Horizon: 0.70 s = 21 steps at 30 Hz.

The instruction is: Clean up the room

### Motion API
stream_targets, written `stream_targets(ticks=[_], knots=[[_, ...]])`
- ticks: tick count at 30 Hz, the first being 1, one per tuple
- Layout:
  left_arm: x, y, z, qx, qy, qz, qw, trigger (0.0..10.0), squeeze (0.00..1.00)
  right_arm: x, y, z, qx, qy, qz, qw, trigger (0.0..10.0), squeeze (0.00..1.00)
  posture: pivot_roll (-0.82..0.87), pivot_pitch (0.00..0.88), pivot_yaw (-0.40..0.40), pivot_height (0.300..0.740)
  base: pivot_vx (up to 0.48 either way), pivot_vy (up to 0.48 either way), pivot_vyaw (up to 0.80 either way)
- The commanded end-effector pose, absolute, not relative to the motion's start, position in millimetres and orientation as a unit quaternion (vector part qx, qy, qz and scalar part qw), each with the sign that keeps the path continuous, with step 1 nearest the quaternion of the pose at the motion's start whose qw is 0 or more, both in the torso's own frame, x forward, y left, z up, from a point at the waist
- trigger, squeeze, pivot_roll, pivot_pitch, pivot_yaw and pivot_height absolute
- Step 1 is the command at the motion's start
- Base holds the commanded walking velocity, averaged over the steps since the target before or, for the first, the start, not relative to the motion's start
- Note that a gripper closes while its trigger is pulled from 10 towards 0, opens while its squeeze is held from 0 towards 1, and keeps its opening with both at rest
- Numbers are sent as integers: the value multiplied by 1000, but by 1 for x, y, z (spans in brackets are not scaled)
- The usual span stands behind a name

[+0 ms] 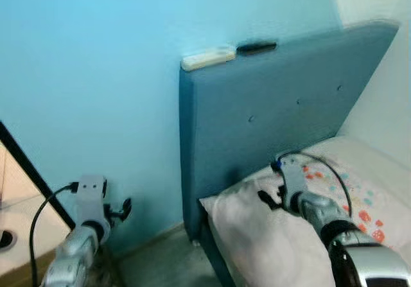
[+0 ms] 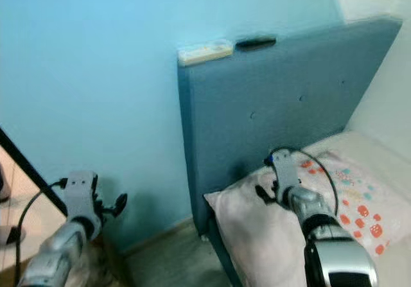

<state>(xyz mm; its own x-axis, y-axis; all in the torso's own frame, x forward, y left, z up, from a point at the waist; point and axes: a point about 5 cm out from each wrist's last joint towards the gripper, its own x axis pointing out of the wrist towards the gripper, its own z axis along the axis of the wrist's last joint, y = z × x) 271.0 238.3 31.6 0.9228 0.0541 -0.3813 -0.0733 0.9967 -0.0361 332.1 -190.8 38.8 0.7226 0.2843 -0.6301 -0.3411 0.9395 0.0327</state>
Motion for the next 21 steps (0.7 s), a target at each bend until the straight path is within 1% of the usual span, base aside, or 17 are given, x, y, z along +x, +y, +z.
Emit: stream_targets(ticks=[1,3,4,7,11,12,15,17,19,21], knots=[[275,242,35,-14,185,38,982,10000,0,323,-193,28,-38,357,170,918,10000,0,-7,0,-38,720,0,0,0],[286,238,43,-18,163,33,986,10000,0,315,-182,19,-37,383,208,899,10000,0,-8,0,-41,710,0,0,0],[286,238,43,-18,163,33,986,10000,0,315,-182,19,-37,383,208,899,10000,0,-8,0,-41,710,0,0,0],[300,232,51,-19,141,22,990,10000,0,307,-170,13,-38,407,260,875,10000,0,-21,0,-39,695,0,0,0],[307,225,53,-21,132,13,991,10000,0,307,-168,12,-42,411,277,867,10000,0,-25,0,-39,680,0,0,0],[310,219,52,-17,130,5,991,10000,0,309,-168,14,-37,404,265,875,10000,0,-24,0,-43,671,0,0,0],[311,217,51,-16,130,2,991,10000,0,310,-167,15,-37,402,262,877,10000,0,-24,0,-43,671,0,0,0],[313,212,50,-19,127,-1,992,10000,0,309,-165,14,-43,406,270,872,10000,0,-24,0,-41,671,0,0,0],[313,210,49,-21,127,-3,992,10000,0,304,-162,10,-50,419,285,861,10000,0,-25,0,-44,671,0,0,0],[313,208,47,-22,125,-4,992,10000,0,296,-158,3,-70,443,311,838,10000,0,-24,0,-46,671,0,0,0]])
